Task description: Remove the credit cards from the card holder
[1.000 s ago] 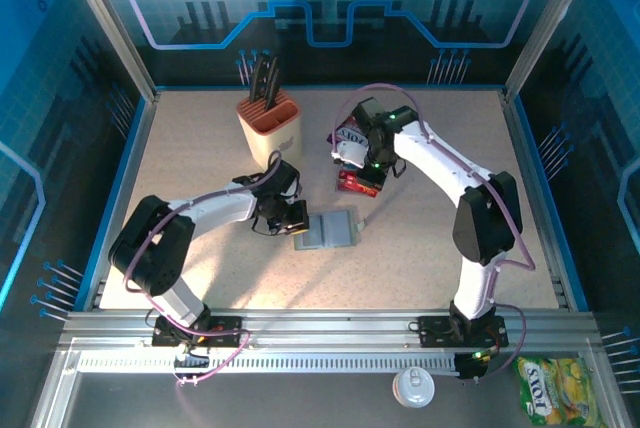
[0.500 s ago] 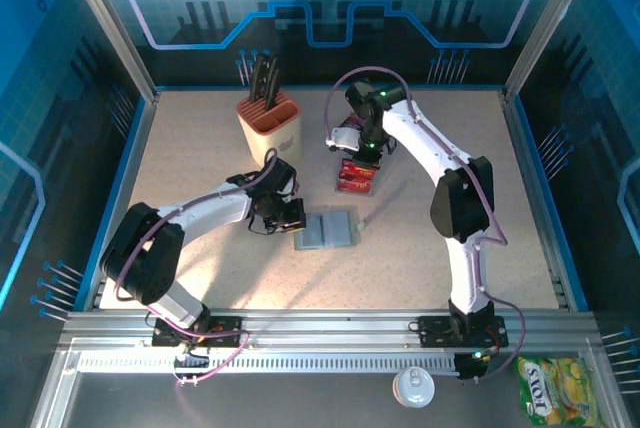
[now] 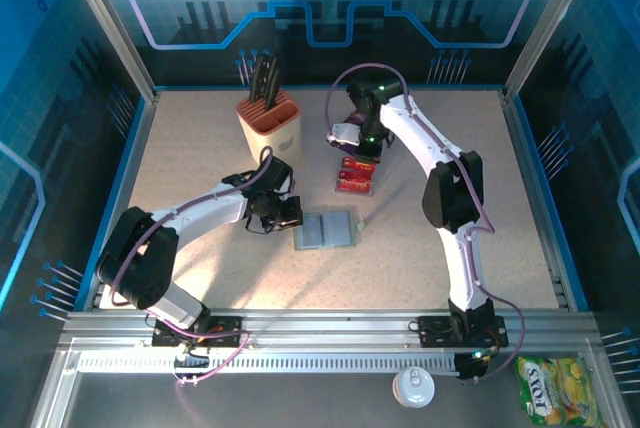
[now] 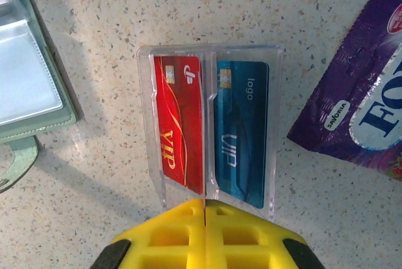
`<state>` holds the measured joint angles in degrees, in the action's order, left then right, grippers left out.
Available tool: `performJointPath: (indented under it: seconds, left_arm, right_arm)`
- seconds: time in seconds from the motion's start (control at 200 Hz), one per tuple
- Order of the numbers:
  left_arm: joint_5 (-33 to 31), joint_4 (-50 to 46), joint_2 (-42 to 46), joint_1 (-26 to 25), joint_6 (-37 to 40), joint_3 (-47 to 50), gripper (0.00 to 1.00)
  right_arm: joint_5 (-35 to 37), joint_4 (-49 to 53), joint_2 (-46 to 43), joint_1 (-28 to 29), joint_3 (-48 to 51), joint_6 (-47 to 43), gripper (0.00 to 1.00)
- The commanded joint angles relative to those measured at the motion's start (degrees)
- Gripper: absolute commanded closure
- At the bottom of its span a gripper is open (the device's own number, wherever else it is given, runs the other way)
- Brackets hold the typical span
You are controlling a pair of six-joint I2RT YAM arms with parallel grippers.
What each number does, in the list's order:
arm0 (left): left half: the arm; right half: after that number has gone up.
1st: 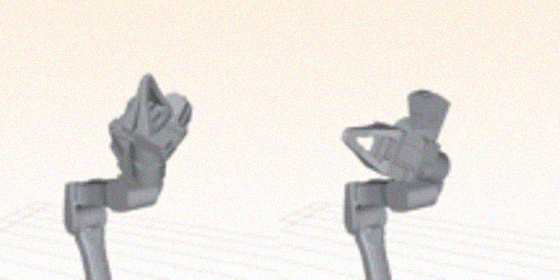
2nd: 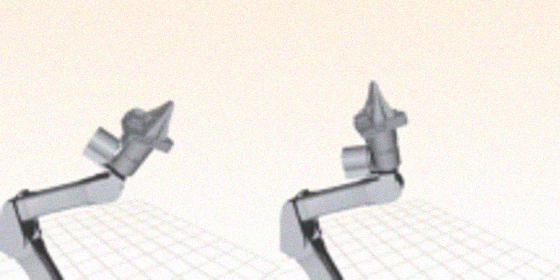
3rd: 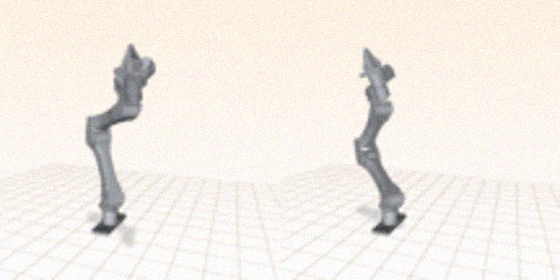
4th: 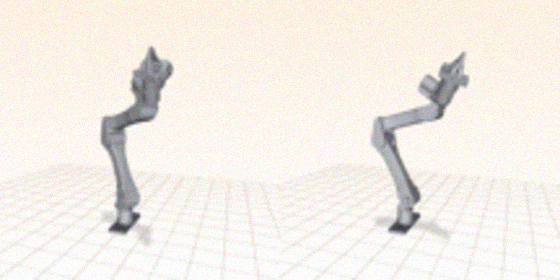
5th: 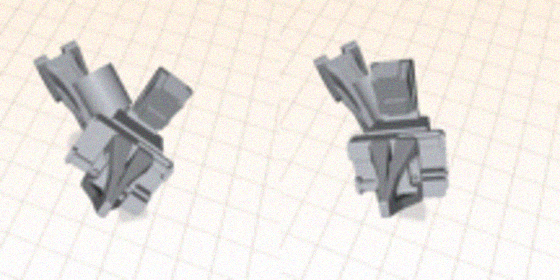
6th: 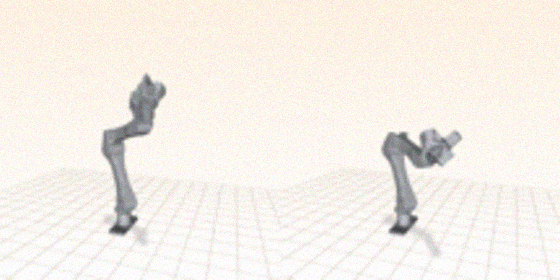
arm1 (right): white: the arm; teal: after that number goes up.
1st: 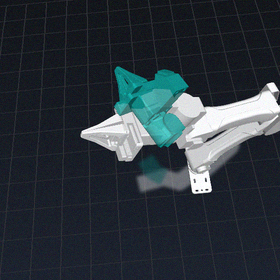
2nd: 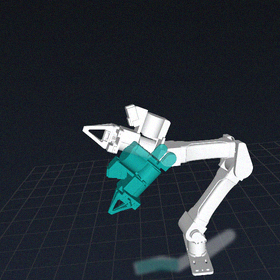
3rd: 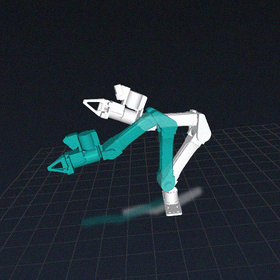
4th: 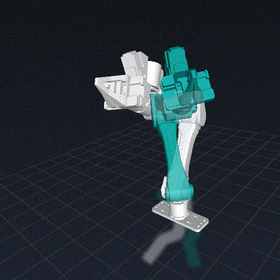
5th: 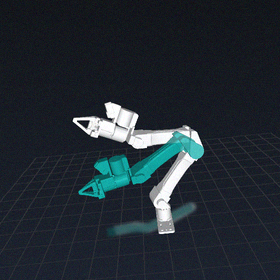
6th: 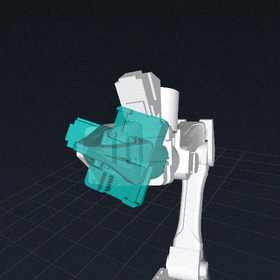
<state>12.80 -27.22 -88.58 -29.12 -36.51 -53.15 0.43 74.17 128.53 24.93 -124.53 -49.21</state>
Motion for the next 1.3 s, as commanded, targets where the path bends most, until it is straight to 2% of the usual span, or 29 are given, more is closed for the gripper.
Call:
performJointPath:
  seconds: [0.0, 0.315, 0.465, 0.755, 1.031, 1.296]
  left_arm:
    - [-0.7, -1.2, 1.3, 0.3, -1.2, 1.2, 0.91]
    - [-1.0, -1.6, 0.5, 0.3, -0.8, 1.2, 0.91]
    - [-1.1, -1.9, 0.6, 0.3, -0.8, 1.2, 0.91]
    - [-0.8, -1.1, 1.1, 0.3, -1.3, 2.1, 0.91]
    - [0.5, 1.9, 1.1, 0.3, -2.5, 4.1, 0.92]
    - [1.3, 5.9, 2.1, 0.4, -4.7, 7.4, 0.96]
  right_arm:
    - [-1.2, 2.6, 2.6, -0.4, -1.6, -1.0, 1.00]
    - [-2.4, 1.6, 4.0, -0.2, -0.8, 0.3, 0.95]
    - [-1.4, 0.8, 3.6, -0.1, -1.0, 1.1, 0.82]
    - [-2.5, -3.3, -1.9, 0.5, 3.5, 6.0, 0.82]
    - [-4.1, -23.5, -15.8, 4.4, 24.5, 21.3, 0.83]
    - [-12.9, -46.5, -28.0, 6.7, 45.7, 46.6, 0.84]
